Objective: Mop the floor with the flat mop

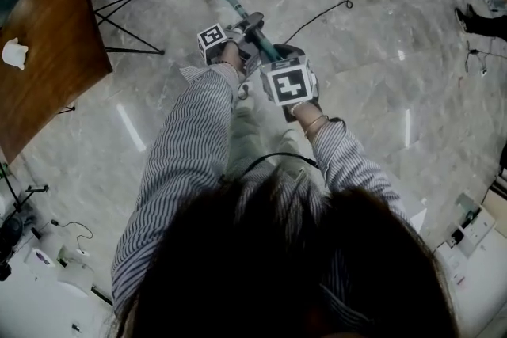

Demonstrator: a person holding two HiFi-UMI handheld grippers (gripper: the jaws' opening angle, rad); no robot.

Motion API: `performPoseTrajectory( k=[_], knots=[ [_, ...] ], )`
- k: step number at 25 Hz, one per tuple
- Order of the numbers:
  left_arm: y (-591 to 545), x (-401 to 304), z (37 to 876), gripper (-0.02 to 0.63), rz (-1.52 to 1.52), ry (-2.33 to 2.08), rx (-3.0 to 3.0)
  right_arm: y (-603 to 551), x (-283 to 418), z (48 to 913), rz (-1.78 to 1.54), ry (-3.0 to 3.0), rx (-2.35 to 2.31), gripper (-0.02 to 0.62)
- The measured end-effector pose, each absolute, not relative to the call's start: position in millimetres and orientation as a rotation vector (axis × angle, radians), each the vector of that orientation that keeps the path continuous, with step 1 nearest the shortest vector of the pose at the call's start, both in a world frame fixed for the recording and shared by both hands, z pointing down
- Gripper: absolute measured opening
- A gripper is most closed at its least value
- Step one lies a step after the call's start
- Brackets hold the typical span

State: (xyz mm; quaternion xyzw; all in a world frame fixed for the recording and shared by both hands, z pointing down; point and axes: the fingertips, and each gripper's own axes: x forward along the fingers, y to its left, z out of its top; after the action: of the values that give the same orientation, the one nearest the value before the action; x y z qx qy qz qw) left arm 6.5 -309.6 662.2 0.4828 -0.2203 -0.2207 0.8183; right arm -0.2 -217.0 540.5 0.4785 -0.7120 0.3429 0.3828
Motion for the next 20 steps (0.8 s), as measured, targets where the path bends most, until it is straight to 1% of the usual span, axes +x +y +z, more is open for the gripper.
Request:
performPoseTrajectory(
  k=[6,10,13,20],
  knots=[
    [-225,41,657,0.144,-0.475,-0.467,1.023,-135,35,529,0.876,-1.860,1.270,0.110],
    [-160,78,637,0.144,-0.512,-0.408,1.004,-70,69,515,0.831,-1.887,1.261,0.110],
    [-104,104,626,0.143,-0.484,-0.361,0.998,-16,91,512,0.823,-1.881,1.270,0.110],
    [6,137,619,0.143,-0.531,-0.371,0.981,94,124,503,0.838,-1.904,1.288,0.110]
  ],
)
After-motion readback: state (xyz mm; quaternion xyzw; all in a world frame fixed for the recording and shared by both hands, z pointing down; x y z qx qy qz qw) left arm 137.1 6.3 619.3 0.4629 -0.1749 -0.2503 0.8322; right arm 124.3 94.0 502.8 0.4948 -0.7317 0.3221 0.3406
